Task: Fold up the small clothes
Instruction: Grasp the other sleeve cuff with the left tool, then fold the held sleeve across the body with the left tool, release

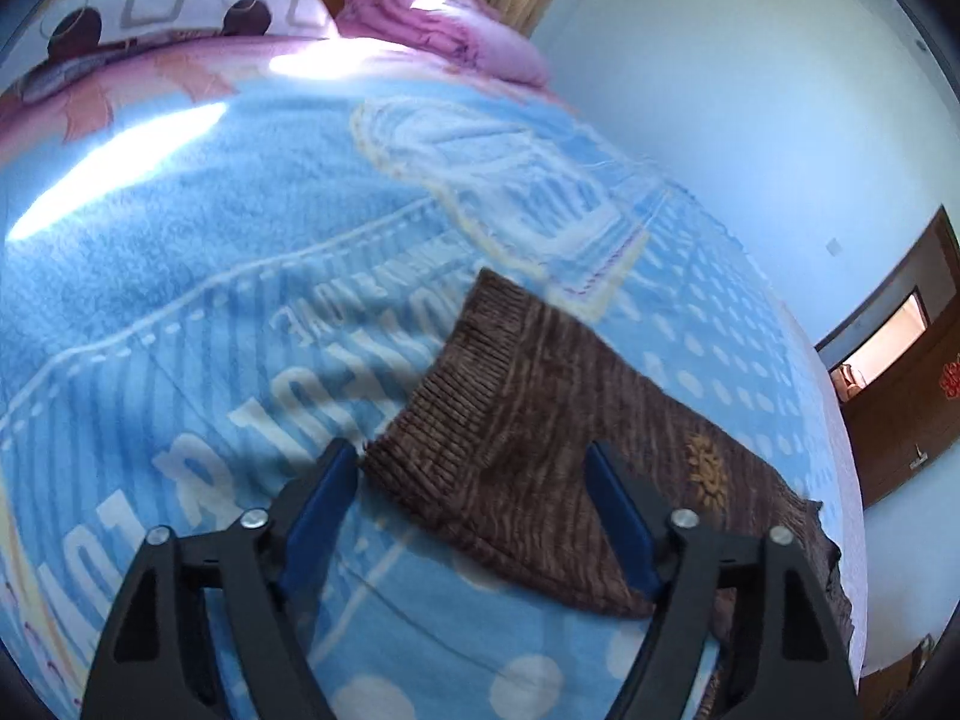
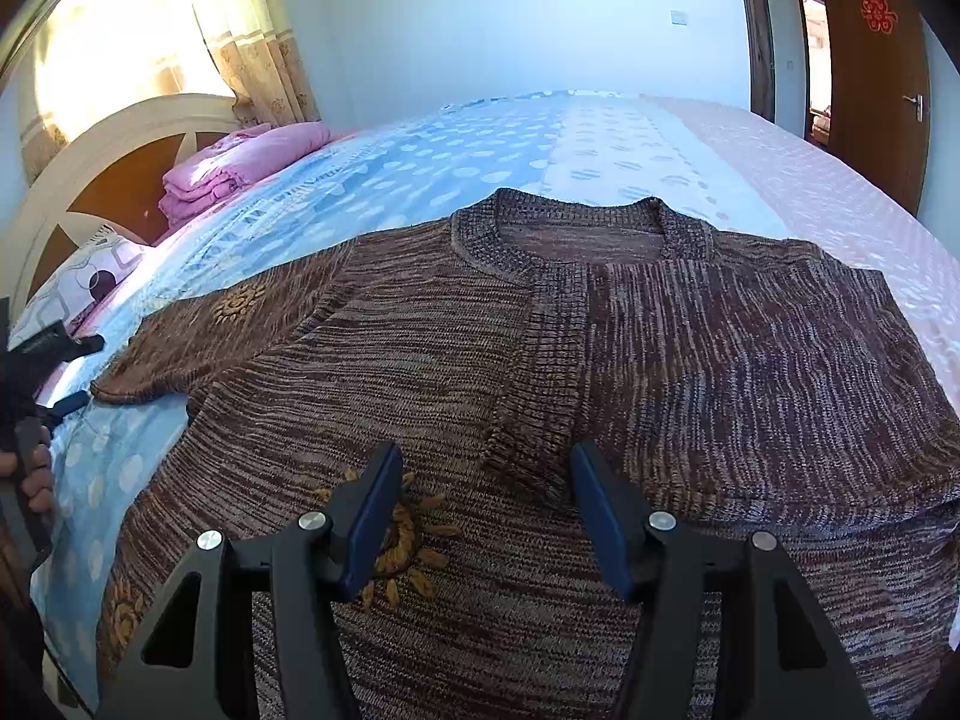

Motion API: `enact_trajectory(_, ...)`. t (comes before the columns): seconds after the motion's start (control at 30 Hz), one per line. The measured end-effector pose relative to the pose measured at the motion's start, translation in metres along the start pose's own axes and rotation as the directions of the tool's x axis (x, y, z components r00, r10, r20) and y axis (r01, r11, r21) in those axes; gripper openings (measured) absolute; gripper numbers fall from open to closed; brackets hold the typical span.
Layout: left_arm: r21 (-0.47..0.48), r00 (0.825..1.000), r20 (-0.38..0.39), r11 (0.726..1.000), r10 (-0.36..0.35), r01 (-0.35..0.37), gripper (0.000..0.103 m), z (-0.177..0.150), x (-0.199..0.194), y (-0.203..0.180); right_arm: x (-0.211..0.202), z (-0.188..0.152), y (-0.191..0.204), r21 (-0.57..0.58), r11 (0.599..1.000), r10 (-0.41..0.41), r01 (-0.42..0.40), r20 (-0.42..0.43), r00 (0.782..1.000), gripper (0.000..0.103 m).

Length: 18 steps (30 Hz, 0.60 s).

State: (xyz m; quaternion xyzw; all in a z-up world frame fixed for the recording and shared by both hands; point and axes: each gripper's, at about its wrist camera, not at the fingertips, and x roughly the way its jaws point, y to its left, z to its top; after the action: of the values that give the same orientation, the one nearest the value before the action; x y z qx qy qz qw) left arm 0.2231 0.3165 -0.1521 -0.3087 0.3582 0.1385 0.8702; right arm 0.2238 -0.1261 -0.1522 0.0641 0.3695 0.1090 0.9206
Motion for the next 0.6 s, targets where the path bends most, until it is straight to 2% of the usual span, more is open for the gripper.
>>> enact_trajectory(0.17, 0.008, 1.0, 0.018, 1.0, 0.017, -0.017, 0.077, -0.004, 0.007, -0.013, 0.0, -0.001, 0.001, -0.009, 1.0, -0.01, 0.01, 0.0, 1.0, 0.06)
enact_trajectory(0.23, 0.036, 0.999, 0.027, 0.999, 0.036, -0.037, 0.07, -0.006, 0.007, -0.016, -0.001, -0.001, 0.001, -0.008, 1.0, -0.008, 0.008, 0.0, 1.0, 0.06)
enact_trajectory(0.27, 0.05, 0.998, 0.03, 0.998, 0.048, -0.049, 0.058, -0.007, 0.007, -0.018, 0.0, -0.001, 0.001, -0.007, 1.0, -0.007, 0.007, 0.001, 1.0, 0.06)
enact_trajectory(0.3, 0.055, 0.998, 0.028, 0.997, 0.051, -0.053, 0.04, -0.006, 0.009, -0.018, 0.0, -0.001, 0.001, -0.007, 1.0, -0.007, 0.007, 0.002, 1.0, 0.06)
enact_trajectory(0.33, 0.053, 0.999, 0.022, 0.998, 0.043, -0.044, 0.029, -0.006, 0.009, -0.016, -0.001, -0.001, 0.001, -0.006, 1.0, -0.006, 0.006, 0.003, 1.0, 0.06)
enact_trajectory(0.37, 0.046, 1.0, 0.006, 0.999, 0.023, -0.023, 0.012, -0.005, 0.011, -0.014, 0.0, -0.001, 0.001, -0.005, 1.0, -0.005, 0.005, 0.003, 1.0, 0.06)
enact_trajectory(0.43, 0.043, 1.0, -0.001, 0.999, 0.022, -0.022, 0.012, -0.004, 0.013, -0.014, 0.0, -0.001, 0.0, -0.002, 1.0, -0.001, 0.001, 0.005, 1.0, 0.06)
enact_trajectory(0.53, 0.122, 0.998, 0.026, 0.991, 0.049, -0.052, 0.011, -0.003, 0.009, -0.032, 0.0, -0.001, -0.001, 0.005, 1.0, 0.006, -0.006, 0.009, 1.0, 0.06)
enact_trajectory(0.6, 0.159, 0.998, 0.046, 0.986, 0.032, -0.039, 0.011, -0.003, 0.003, -0.049, 0.0, -0.001, -0.002, 0.005, 1.0, 0.007, -0.007, 0.01, 1.0, 0.06)
